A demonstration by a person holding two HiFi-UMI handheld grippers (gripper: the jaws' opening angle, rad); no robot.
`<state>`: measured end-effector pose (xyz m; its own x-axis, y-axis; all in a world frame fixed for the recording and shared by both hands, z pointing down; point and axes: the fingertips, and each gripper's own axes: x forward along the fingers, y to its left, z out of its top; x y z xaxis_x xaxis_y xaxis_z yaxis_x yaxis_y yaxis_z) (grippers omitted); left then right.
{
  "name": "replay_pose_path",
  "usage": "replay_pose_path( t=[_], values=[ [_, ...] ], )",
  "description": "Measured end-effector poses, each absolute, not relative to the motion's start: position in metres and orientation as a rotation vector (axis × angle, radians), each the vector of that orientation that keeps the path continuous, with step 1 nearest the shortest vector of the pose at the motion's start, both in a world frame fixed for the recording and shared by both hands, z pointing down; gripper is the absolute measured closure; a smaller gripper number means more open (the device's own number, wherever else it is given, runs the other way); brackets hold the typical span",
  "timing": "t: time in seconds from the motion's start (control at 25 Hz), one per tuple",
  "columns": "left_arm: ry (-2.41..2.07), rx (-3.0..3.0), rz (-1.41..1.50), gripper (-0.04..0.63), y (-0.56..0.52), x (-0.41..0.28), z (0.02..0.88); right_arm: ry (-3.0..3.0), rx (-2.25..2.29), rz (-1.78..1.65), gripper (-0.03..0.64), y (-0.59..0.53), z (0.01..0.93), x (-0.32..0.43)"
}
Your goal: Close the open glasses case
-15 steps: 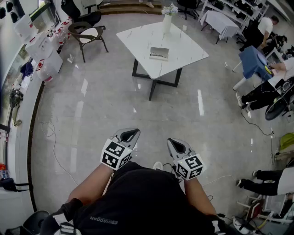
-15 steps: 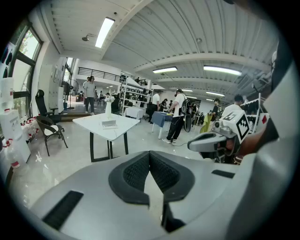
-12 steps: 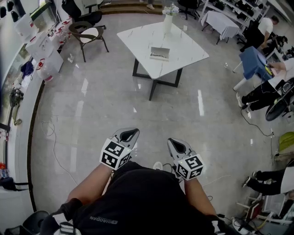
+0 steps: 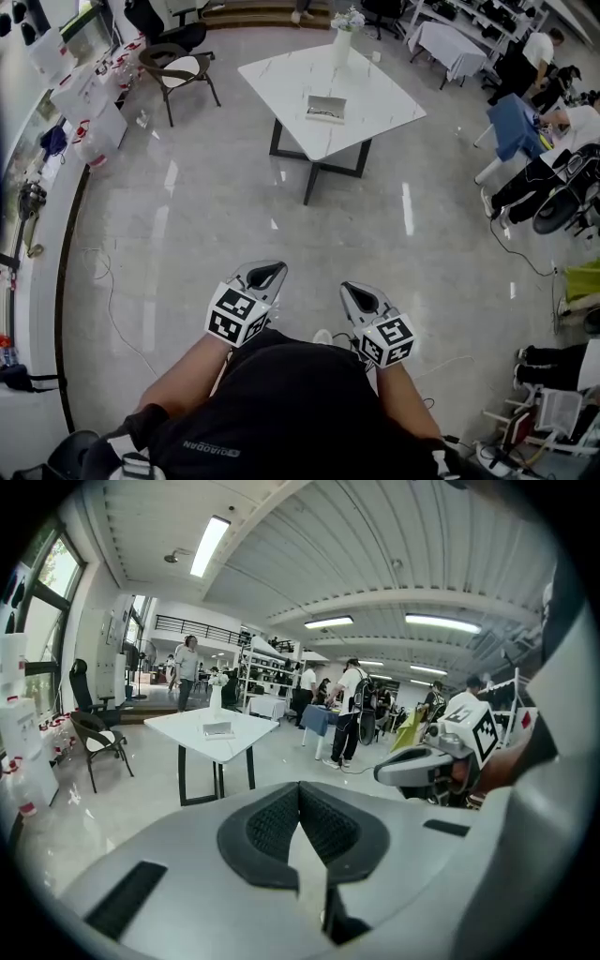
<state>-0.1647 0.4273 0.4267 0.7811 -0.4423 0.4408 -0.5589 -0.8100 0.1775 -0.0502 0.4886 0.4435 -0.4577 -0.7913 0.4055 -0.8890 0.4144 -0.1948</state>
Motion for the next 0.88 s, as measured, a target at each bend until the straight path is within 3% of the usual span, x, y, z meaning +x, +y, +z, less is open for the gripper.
replay_pose_path(
  t=[0.44,0.88],
  values=[
    [-0.729,2.667,0.535,0.594,0.423,-0.180,0.429,-2.426,1.482,0.597,0.615,0.486,0.443,-0.070],
    [-0.735,2.703,0.600,0.593,0.420,-0.245,0.438,-2.410,1.502,0.590,0.615,0.481,0.446,-0.133]
  ],
)
